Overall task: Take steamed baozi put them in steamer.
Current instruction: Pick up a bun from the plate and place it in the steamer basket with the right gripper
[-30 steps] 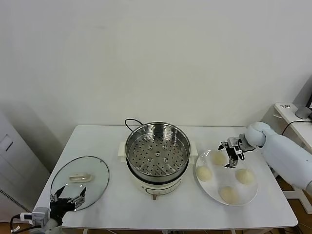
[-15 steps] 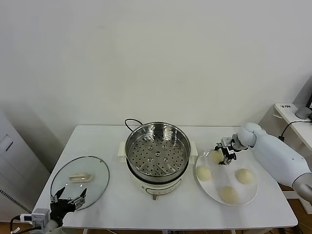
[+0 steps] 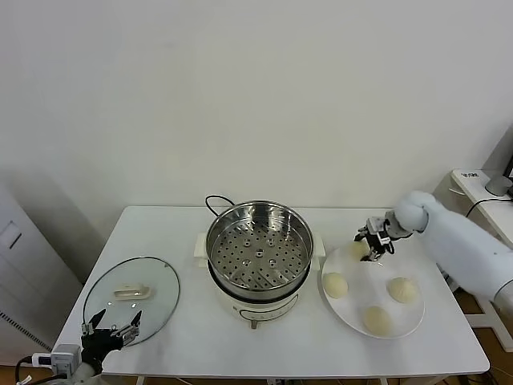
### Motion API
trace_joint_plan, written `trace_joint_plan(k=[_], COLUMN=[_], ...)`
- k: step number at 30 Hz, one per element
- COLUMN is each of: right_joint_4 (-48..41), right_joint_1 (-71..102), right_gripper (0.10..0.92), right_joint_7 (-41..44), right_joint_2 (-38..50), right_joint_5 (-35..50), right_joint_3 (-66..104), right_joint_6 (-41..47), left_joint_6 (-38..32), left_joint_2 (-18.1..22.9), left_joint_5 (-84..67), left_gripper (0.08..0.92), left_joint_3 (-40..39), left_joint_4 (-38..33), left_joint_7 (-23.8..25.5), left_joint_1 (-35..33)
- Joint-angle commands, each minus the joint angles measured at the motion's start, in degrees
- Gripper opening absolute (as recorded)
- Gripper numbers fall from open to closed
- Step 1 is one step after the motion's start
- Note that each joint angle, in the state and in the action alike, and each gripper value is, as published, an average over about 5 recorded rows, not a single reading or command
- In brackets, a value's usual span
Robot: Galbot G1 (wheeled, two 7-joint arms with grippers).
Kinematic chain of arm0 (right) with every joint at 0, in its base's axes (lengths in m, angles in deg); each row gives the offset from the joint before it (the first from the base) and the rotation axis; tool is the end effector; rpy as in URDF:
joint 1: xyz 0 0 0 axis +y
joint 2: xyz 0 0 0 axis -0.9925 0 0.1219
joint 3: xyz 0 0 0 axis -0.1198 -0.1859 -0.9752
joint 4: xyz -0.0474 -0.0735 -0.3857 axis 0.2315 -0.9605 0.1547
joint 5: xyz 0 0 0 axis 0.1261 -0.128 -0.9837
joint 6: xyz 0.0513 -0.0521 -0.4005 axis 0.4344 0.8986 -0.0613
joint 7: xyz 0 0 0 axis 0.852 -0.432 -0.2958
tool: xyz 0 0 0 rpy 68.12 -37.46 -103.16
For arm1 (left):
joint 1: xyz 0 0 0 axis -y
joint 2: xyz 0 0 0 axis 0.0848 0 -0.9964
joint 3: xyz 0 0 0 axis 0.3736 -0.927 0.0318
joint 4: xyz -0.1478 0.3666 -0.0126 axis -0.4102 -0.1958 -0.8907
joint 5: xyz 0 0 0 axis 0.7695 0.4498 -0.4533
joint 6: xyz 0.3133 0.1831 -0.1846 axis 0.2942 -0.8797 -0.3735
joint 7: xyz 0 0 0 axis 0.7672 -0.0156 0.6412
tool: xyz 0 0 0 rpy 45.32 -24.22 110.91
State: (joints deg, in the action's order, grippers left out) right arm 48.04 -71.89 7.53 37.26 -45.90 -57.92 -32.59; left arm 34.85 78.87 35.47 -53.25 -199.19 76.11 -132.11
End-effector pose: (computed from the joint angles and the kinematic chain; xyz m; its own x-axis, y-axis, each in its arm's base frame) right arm 0.6342 -0.2057 -0.1614 -0.3176 -0.2528 0.9139 -0.9023 -0.2159 -0.3733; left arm 0.1921 0.1414 -0.3417 -0.8766 -0.0106 0.4811 0.0183 0.9983 0.0552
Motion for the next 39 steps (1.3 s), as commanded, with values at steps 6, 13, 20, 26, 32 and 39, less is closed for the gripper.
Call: trace_joint_plan(k=[6,13,20,26,32,39], right_joint_4=[2.1,-8.3,-7.8,-3.7,-2.5,-3.2], right_joint_1=[-28.6,-30.5,-26.6,-23.2,-18.1,-11.8], right_gripper=[0.577,0.582,0.585,0.585,0.585,0.585], right_joint_7=[9.0,14.5,15.5,15.6,15.6,15.2], right_joint_2=[-8.4,-21.8,-27.0,-27.5,-28.8,-31.0], right_joint_5=[14.3,14.2,8.8,3.2,-6.2,-16.1], right_joint_3=[-13.3,-13.5,-11.9,-12.1,-9.2,-4.2], right_joint_6=[-16.0,-34.4,-44.2,-44.4,-44.4,-44.4], left_joint_6=[0.3,0.4,0.5,0.6,0.8,0.9], left_joint_2=[-0.2,-0.3,-0.7,-0.7,-0.5,-0.5], left_joint_5=[0.0,0.1,0.0,0.0,0.1,0.1], left_gripper=[0.823,0.823,0.823,0.823,0.823,0.823], left_joint_3=[-0.7,-1.3,-1.5,-1.7,-1.8,-1.7], left_joint_4=[0.0,0.4,0.6,0.9,0.8,0.8], left_joint_7=[-0.2,-0.3,-0.4,-0.7,-0.9,-0.9], left_joint_1=[0.4,1.2,1.5,1.7,1.7,1.6])
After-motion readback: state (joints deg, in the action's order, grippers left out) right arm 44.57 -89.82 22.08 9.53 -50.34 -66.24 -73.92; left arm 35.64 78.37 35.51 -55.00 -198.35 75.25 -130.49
